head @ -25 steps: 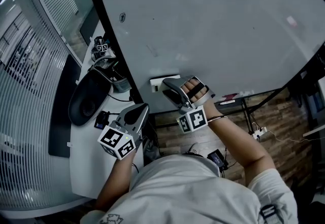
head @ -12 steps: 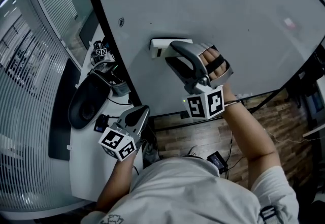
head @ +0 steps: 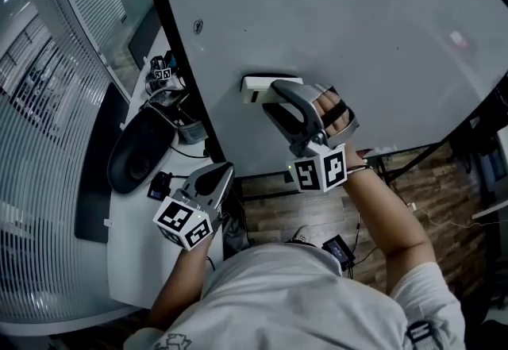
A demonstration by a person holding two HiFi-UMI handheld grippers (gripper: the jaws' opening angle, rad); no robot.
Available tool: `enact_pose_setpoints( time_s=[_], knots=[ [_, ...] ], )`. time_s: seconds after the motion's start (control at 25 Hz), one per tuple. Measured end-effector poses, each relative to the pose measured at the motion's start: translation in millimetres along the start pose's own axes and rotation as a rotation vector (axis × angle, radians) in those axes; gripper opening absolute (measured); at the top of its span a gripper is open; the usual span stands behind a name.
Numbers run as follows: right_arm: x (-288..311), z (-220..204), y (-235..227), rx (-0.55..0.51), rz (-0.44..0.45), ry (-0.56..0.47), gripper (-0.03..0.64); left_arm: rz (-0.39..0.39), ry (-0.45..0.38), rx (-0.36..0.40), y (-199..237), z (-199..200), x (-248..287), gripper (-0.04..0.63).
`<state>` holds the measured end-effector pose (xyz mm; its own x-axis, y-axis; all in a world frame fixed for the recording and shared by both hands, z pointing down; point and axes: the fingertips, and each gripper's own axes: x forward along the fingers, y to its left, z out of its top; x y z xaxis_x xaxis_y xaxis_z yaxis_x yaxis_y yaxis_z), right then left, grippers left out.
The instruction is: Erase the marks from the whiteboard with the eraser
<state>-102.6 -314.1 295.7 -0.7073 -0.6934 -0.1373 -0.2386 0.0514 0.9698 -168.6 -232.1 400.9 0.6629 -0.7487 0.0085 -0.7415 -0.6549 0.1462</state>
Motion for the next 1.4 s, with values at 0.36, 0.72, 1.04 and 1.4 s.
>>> enact_pose_setpoints(
  time_s=[0.36,0.72,1.04,1.4],
  knots=[
    [-4.6,-12.1,147.5,-0.042,0.271,0.02,0.235,-0.005,0.021,-0.013,3.6,-7.7,2.5,0.008],
    [4.7,0.6,78.3,-0.117,0.157,-0.001,0.235,-0.014,0.026,-0.015,3.9,-7.9,4.4,0.008],
    [20.8,26.3,-94.3,-0.218,-0.115,-0.041,0.235,-0.022,0.01,-0.005,1.8,-2.1,6.8,0.008],
    [20.2,25.8,-126.8,-0.169,-0.167,-0.025,0.235,-0.008,0.0,-0.02,6.9,0.1,1.8,0.008]
  ],
)
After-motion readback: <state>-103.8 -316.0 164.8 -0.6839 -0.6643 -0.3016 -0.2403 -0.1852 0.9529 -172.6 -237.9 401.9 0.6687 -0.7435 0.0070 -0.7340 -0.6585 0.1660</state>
